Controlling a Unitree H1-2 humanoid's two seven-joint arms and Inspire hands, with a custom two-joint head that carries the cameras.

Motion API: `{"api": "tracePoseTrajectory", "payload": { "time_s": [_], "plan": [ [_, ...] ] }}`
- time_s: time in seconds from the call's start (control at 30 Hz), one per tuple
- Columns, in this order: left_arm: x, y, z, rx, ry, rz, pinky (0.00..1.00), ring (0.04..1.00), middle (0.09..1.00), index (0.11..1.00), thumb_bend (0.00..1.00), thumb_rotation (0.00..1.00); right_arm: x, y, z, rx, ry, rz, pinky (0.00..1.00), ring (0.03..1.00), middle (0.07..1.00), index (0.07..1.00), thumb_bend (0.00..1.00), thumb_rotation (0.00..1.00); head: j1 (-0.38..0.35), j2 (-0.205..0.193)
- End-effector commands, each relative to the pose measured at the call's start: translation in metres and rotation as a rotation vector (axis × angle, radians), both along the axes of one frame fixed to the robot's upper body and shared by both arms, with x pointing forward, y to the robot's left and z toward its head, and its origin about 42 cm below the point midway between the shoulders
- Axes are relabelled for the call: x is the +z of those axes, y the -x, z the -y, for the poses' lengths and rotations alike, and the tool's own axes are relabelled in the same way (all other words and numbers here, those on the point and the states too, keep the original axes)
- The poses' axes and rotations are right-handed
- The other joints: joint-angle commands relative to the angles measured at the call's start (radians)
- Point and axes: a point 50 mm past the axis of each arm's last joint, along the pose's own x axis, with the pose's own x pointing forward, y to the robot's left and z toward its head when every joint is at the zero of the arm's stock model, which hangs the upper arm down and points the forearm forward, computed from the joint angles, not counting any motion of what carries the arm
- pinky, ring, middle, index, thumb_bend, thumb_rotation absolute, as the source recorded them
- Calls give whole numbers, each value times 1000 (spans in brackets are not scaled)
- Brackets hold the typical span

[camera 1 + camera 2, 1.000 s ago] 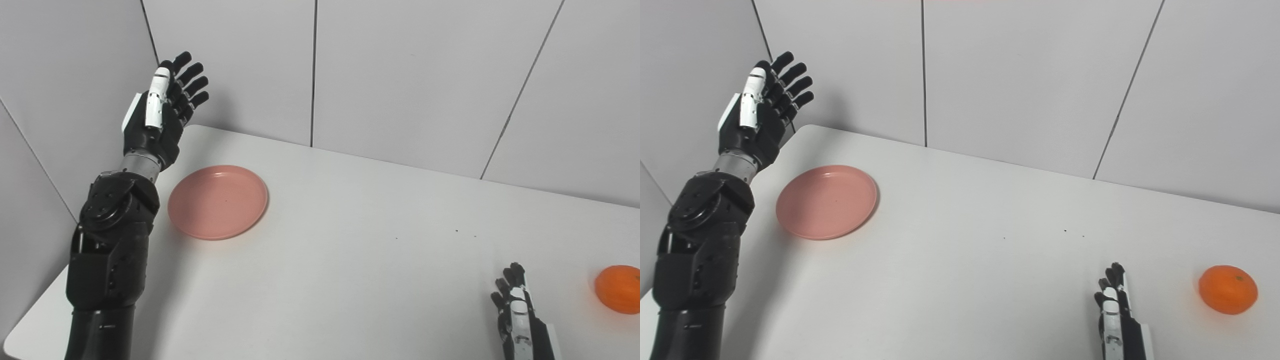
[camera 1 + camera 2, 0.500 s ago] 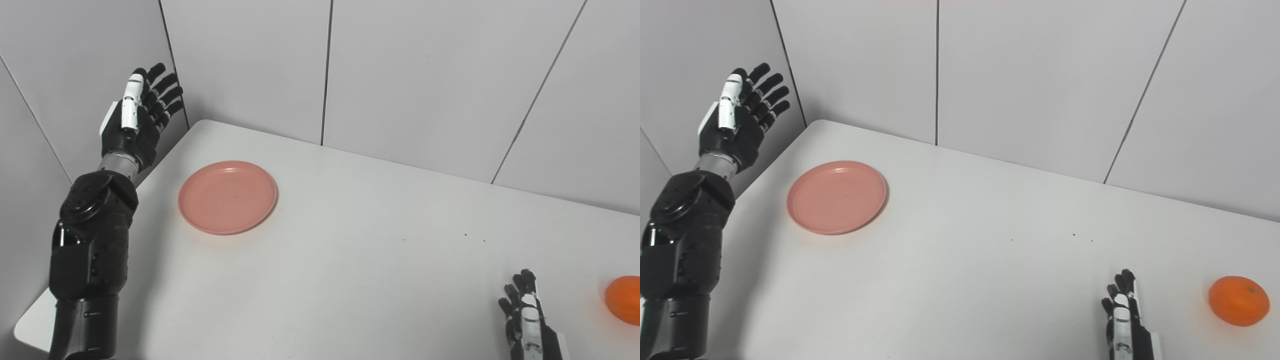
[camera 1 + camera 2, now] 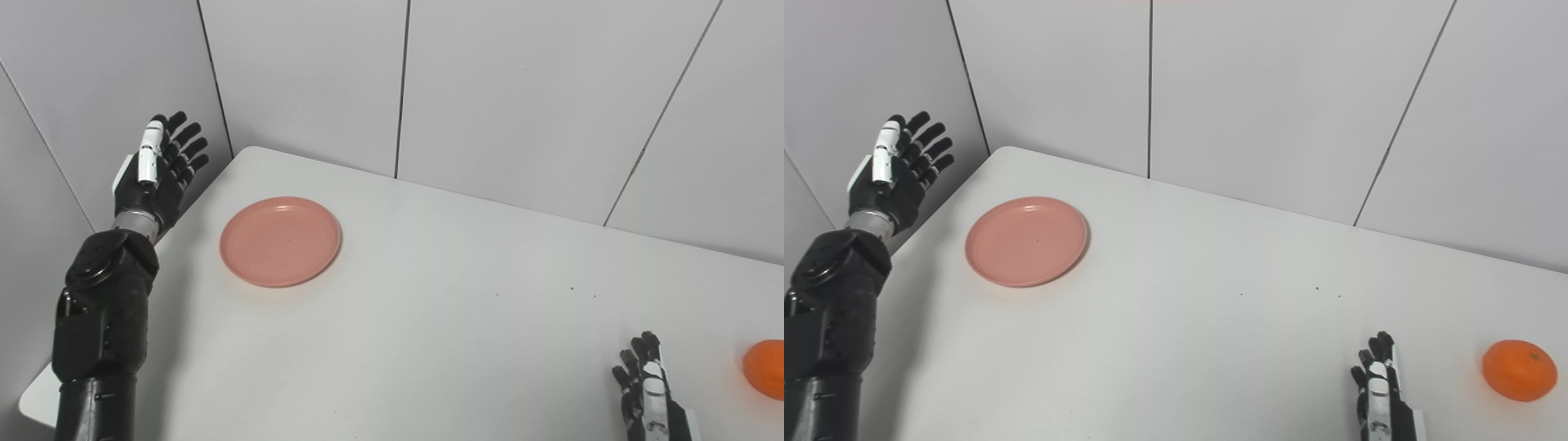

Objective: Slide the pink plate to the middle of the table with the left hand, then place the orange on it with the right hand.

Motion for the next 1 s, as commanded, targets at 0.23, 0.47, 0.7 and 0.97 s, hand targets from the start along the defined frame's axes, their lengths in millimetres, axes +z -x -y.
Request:
{"api": "tracePoseTrajectory", "payload": {
  "time_s": [0.23,0.47,0.7,0.97],
  "plan": [
    [8,-2,-10,29,-12,47,902,889,892,875,318,1000,8,0,1,10,3,58,1000,985,996,1000,173,1000,3,7],
    [0,0,-6,34,-1,28,891,886,892,881,303,1000,9,-1,2,6,7,55,1000,982,996,999,173,1000,8,6],
    [-15,0,-1,42,17,14,892,887,891,880,302,1000,8,-1,2,12,-17,43,1000,992,1000,1000,169,1000,13,3],
    [-33,-4,-2,66,73,-4,857,852,850,846,291,1000,8,-1,3,11,-16,46,1000,994,1000,1000,165,1000,13,3]
  ]
}}
